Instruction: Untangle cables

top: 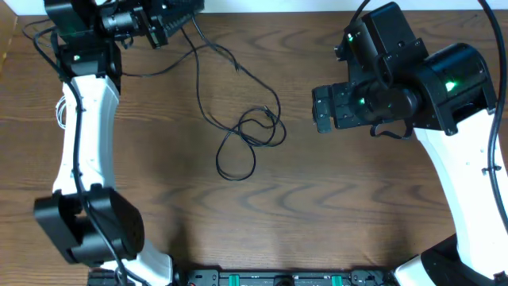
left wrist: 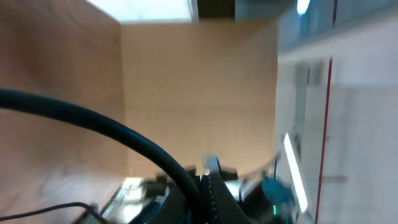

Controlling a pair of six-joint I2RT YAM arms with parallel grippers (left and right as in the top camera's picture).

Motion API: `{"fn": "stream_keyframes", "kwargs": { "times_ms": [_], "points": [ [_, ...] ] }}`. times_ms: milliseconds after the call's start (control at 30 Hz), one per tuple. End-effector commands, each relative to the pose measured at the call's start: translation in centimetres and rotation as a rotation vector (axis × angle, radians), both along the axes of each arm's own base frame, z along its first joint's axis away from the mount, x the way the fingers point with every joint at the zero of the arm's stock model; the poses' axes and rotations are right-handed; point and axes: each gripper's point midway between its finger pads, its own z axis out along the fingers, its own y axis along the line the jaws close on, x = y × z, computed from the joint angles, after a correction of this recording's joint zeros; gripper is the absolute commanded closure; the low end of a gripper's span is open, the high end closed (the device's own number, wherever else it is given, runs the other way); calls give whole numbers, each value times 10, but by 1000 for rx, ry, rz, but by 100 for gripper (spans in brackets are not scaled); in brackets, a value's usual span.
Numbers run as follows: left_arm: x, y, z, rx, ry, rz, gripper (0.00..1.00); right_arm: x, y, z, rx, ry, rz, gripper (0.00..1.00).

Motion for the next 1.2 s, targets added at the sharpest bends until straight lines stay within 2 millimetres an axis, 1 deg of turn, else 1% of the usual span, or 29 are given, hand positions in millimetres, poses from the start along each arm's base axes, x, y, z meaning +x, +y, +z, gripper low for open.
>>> {"fn": "stream_keyframes", "kwargs": {
  "times_ms": [0,67,133,167,200,267,300,367,433,467,500,567,700,800,833,967,1100,1167],
  "points": [
    [30,11,5,-24,19,172,93,-1,0,0,4,4,-3,1],
    [47,16,10,-25,-19,291,93,-1,0,0,4,4,-3,1],
    [62,21,11,17,-113,399,92,-1,0,0,5,4,-3,1],
    [69,21,6,63,-154,446,93,-1,0,0,6,5,-6,1],
    [72,22,-1,89,-154,468,93,-1,0,0,6,5,-6,1],
    [79,24,-27,188,-122,521,92,-1,0,0,6,4,-6,1],
    [81,27,-45,258,-105,542,93,-1,0,0,6,5,-6,1],
    [80,41,-93,453,-12,613,93,-1,0,0,6,5,-6,1],
    [69,60,-140,667,119,684,93,-1,0,0,6,5,-6,1],
    [61,68,-158,767,163,698,93,-1,0,0,6,4,-6,1],
    [53,73,-172,856,186,693,92,-1,0,0,7,3,-6,1],
    [37,73,-188,979,187,620,93,1,1,1,10,-3,-6,1],
    [3,72,-208,1096,219,463,92,3,2,2,16,-13,-7,1],
    [-25,75,-219,1156,274,365,93,3,2,2,15,-11,-7,1],
    [-35,79,-223,1183,311,344,93,2,2,2,14,-10,-7,1],
    [-64,111,-236,1334,445,348,93,3,2,1,14,-10,-6,1],
    [-82,152,-239,1479,541,403,93,3,2,1,14,-9,-6,1],
    [-88,170,-239,1493,581,433,92,2,2,1,16,-7,-11,1]
  ]
}}
